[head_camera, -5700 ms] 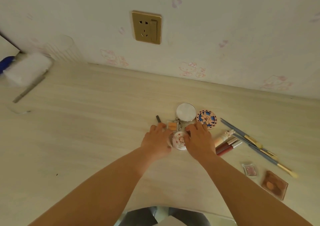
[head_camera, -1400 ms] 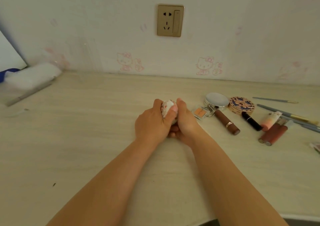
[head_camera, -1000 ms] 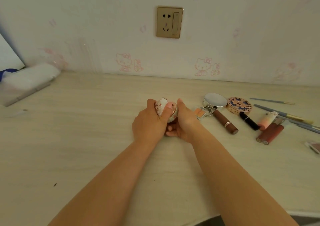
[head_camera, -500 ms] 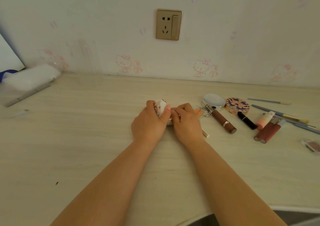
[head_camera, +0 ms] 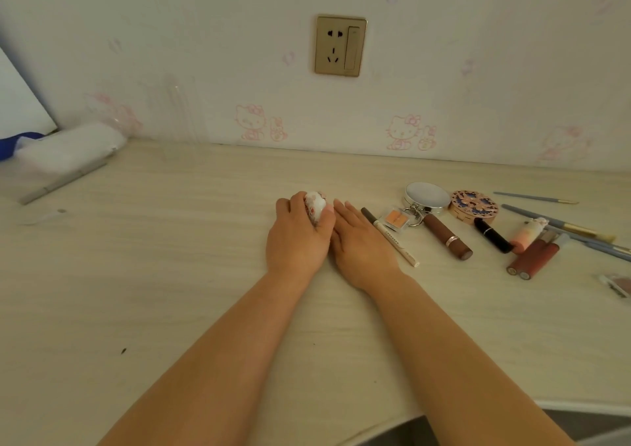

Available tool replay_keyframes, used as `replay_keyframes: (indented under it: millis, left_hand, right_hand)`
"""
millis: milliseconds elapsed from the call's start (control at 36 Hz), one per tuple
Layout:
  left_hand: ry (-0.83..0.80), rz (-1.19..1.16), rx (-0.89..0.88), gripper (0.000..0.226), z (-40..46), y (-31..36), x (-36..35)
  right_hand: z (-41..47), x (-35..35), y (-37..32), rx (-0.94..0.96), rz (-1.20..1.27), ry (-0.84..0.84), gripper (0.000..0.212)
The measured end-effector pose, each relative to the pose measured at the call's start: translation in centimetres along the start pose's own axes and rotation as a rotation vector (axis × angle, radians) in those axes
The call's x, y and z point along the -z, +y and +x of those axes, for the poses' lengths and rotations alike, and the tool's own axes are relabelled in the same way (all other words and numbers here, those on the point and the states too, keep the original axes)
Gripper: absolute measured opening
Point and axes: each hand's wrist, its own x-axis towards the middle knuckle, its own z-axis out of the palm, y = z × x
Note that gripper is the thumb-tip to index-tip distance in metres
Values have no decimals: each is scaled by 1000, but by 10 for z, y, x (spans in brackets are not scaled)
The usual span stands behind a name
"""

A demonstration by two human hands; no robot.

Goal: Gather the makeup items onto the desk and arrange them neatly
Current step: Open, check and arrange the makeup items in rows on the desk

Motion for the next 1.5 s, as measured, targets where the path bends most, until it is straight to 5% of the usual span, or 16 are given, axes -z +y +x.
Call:
replay_keyframes:
  millis: [1083, 1500]
  left_hand:
    - [109, -309, 31, 36, 14, -12, 1]
    - [43, -195, 0, 42, 61, -17, -18]
  right_hand:
    - [36, -23, 5, -10, 32, 132, 33]
    - [87, -22, 15, -60, 52, 158, 30]
